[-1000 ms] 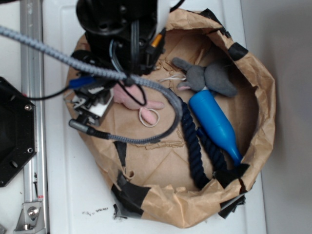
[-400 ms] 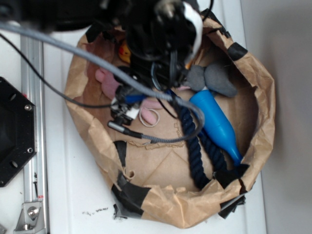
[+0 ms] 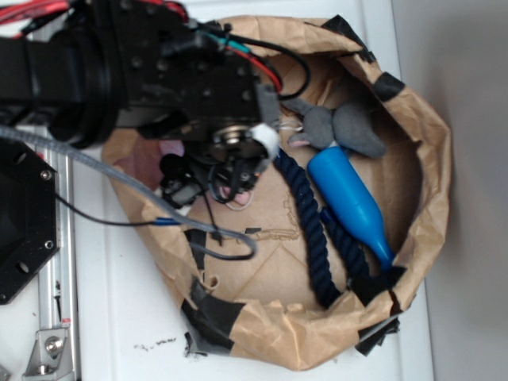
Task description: Grab the pink bunny.
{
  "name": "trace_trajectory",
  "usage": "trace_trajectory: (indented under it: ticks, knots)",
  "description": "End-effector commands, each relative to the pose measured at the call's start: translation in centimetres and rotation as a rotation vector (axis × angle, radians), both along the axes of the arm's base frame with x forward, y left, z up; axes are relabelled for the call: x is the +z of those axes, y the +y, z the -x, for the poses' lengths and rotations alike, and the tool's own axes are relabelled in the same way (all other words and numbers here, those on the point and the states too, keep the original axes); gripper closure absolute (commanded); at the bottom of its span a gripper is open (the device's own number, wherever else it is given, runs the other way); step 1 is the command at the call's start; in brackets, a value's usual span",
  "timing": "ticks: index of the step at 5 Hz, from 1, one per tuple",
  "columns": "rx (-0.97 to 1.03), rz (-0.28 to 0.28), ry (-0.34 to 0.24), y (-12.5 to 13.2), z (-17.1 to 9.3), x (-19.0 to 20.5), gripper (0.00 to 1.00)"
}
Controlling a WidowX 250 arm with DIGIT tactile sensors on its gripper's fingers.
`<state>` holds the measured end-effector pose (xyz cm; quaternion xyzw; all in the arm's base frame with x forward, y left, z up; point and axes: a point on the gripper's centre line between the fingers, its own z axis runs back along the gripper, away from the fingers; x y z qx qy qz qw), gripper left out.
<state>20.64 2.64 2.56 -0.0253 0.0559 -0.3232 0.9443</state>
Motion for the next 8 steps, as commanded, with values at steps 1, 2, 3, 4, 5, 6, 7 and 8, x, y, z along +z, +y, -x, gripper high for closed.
trace_trajectory:
  ticks: [1,2,3,4,5,6,7,8]
  knots:
    - [0.038,-0.019,-0.034,2.5,-4.4,-4.6,0.38]
    - [0.090,-0.050,-0.060,2.7,-6.0,-3.7,1.00]
    - [0.046,-0.037,-0.115,1.0,-6.2,-0.6,1.00]
    - [-0.004,0.067,-0.147,-0.2,-6.2,3.2,1.00]
    - [-0.074,0.136,-0.170,-0.9,-6.2,5.7,1.00]
    - [-0.100,0.070,-0.206,-1.8,-5.6,7.7,1.00]
    - [-0.119,0.141,-0.134,-2.5,-5.0,8.6,1.00]
    - [0.004,0.210,-0.097,-3.3,-4.1,8.8,1.00]
